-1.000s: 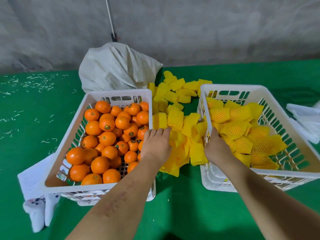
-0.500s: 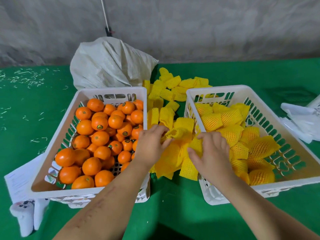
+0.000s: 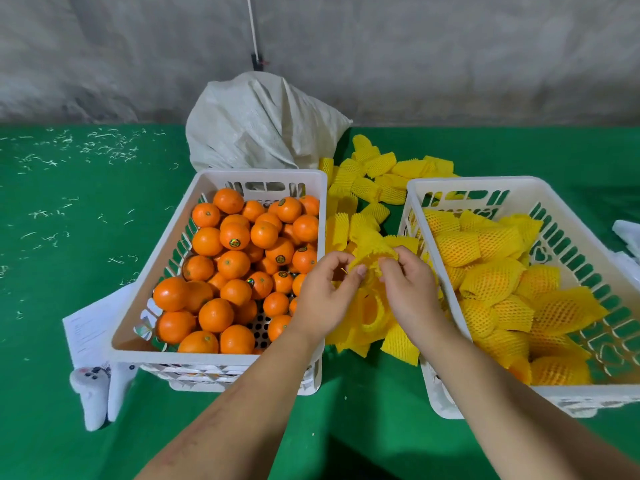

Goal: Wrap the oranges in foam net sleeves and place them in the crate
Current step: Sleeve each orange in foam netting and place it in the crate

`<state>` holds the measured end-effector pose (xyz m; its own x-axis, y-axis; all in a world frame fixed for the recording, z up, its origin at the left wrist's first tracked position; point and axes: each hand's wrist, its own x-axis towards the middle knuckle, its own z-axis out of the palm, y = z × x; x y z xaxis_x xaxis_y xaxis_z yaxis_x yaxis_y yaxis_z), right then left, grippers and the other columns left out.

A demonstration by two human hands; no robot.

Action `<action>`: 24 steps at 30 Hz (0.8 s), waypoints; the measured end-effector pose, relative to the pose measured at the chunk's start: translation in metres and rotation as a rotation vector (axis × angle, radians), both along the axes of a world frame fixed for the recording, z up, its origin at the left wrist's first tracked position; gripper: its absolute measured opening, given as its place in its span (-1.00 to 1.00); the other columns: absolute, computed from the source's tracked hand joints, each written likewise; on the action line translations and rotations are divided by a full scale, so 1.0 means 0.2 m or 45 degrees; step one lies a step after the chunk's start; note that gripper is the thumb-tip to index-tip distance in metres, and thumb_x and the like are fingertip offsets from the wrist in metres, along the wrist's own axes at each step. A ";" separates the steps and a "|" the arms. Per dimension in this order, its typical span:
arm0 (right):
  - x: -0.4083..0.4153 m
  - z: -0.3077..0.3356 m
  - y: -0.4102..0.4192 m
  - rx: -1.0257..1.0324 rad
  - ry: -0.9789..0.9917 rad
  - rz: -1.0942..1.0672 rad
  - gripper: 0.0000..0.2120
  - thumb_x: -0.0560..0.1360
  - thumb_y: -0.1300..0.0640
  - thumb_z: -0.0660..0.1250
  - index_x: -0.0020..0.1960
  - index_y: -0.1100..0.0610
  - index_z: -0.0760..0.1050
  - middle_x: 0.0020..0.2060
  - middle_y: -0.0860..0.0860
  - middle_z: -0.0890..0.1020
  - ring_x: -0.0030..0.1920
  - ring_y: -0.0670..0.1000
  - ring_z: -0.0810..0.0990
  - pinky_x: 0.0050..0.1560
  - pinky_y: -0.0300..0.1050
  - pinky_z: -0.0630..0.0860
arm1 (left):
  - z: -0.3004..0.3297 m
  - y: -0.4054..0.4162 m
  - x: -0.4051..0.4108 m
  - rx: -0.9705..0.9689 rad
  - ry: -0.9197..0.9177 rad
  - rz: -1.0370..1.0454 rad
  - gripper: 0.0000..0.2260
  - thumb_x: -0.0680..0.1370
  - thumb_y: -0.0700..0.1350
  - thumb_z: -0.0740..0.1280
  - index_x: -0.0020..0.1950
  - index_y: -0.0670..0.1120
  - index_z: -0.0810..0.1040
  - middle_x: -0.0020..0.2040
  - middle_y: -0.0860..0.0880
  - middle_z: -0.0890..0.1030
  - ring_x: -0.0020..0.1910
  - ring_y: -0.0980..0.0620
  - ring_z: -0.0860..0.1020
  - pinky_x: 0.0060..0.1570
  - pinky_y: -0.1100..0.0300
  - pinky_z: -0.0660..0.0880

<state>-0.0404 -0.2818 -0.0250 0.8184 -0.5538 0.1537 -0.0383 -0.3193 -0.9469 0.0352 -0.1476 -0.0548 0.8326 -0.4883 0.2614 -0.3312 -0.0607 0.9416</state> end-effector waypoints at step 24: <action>0.06 -0.16 -0.39 -0.546 0.224 -0.005 -0.80 0.55 0.14 0.42 0.13 -0.08 0.57 -0.38 -0.19 0.42 -0.41 -0.15 0.46 -0.45 -0.35 0.23 | -0.07 0.19 0.81 2.021 -0.639 0.348 -0.09 0.51 -0.19 0.51 0.69 0.01 0.01 0.57 -0.20 0.16 0.50 -0.32 0.24 0.46 -0.13 0.29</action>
<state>-0.0284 -0.3605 -0.0562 0.8506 -0.4736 0.2284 -0.1887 -0.6803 -0.7082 0.1967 -0.1094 -0.0678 0.9243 -0.3761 -0.0653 -0.3783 -0.8793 -0.2895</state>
